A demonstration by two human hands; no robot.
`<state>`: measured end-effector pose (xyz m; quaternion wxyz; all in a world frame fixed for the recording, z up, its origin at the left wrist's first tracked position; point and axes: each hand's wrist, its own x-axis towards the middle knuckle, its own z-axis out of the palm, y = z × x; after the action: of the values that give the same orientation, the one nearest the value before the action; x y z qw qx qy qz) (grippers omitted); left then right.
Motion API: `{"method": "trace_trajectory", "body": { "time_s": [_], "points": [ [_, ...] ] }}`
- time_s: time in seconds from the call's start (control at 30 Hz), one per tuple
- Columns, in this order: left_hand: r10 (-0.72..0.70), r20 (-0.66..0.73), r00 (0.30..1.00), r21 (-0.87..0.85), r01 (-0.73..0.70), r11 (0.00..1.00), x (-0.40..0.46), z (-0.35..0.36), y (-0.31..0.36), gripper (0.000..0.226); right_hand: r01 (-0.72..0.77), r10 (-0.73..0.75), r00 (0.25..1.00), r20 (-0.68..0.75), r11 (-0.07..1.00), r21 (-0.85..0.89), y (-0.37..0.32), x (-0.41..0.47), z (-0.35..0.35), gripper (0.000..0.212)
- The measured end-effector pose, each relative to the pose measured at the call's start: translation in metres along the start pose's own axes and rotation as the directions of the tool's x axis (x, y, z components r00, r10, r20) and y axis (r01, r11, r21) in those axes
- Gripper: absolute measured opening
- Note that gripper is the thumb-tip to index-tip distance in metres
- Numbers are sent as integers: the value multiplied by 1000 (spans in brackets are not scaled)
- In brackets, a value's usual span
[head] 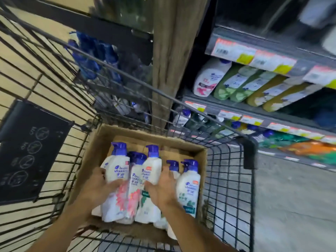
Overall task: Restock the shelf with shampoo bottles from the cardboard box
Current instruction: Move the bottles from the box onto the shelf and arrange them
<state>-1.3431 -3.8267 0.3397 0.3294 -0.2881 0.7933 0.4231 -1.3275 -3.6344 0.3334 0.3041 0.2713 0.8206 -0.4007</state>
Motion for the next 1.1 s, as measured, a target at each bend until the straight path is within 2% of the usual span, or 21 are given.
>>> {"method": "trace_trajectory", "body": {
  "time_s": [0.17,0.23,0.33,0.4,0.57,0.63,0.7,0.87,1.1],
  "points": [
    [6,37,999,-67,-3,998,-4,25,5,53,-71,79,992,99,995,-77,4,17,-4,86],
    [1,45,999,-65,2,998,-8,31,2,58,-91,103,987,127,991,-96,7,20,-3,85],
    [31,31,999,-32,-30,999,-20,41,4,67,-25,21,994,105,999,33,9,13,-7,72],
    [35,27,999,-66,-33,997,-30,43,7,61,30,-36,996,77,997,74,12,2,-12,67],
    [133,34,991,-198,-124,972,-61,21,28,58,127,-145,987,74,970,205,5,-28,-45,75],
    [213,34,977,-207,-201,957,-80,5,51,60,183,-210,976,62,937,297,-1,-43,-67,71],
    [314,16,949,-209,-304,929,-101,-9,78,59,264,-293,955,34,899,348,-9,-59,-94,67],
    [505,-38,862,-207,-501,840,-152,-25,150,59,408,-403,909,-106,813,416,-34,-94,-166,74],
    [703,-2,712,-256,-680,687,-206,-24,246,58,571,-488,821,-297,711,410,-65,-129,-265,71]
  ]
}}
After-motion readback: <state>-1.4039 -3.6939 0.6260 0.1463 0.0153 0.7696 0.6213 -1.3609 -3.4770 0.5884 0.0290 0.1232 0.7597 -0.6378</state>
